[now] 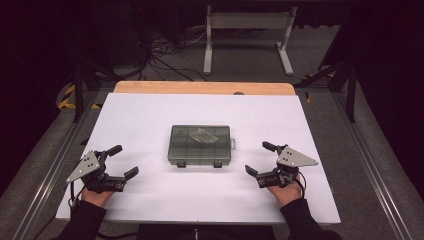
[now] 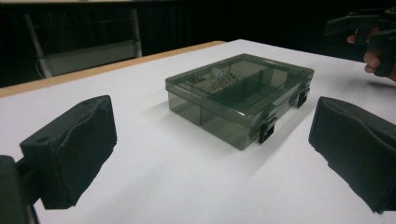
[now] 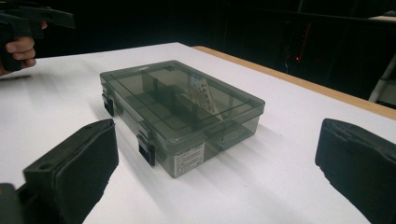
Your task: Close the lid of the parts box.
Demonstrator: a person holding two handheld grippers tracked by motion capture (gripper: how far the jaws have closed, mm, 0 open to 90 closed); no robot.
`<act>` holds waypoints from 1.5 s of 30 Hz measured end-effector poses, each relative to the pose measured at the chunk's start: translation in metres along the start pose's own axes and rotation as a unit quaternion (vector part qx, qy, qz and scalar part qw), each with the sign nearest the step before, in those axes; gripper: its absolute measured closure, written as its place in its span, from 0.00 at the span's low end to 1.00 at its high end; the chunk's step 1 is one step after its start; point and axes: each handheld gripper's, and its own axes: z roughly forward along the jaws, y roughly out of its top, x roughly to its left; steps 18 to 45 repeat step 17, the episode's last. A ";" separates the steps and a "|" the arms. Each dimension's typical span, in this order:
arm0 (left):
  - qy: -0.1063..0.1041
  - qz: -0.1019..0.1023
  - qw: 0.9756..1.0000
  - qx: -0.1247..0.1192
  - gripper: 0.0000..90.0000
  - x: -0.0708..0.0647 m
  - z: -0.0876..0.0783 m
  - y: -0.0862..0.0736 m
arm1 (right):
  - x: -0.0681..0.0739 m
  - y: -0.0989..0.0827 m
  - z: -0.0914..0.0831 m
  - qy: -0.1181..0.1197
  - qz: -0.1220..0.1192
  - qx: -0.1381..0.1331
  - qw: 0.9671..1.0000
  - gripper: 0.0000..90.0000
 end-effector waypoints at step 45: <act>-0.003 0.002 1.000 0.003 0.03 0.000 0.004 -0.001 | -0.001 -0.001 0.001 -0.016 -0.003 0.012 1.000 0.00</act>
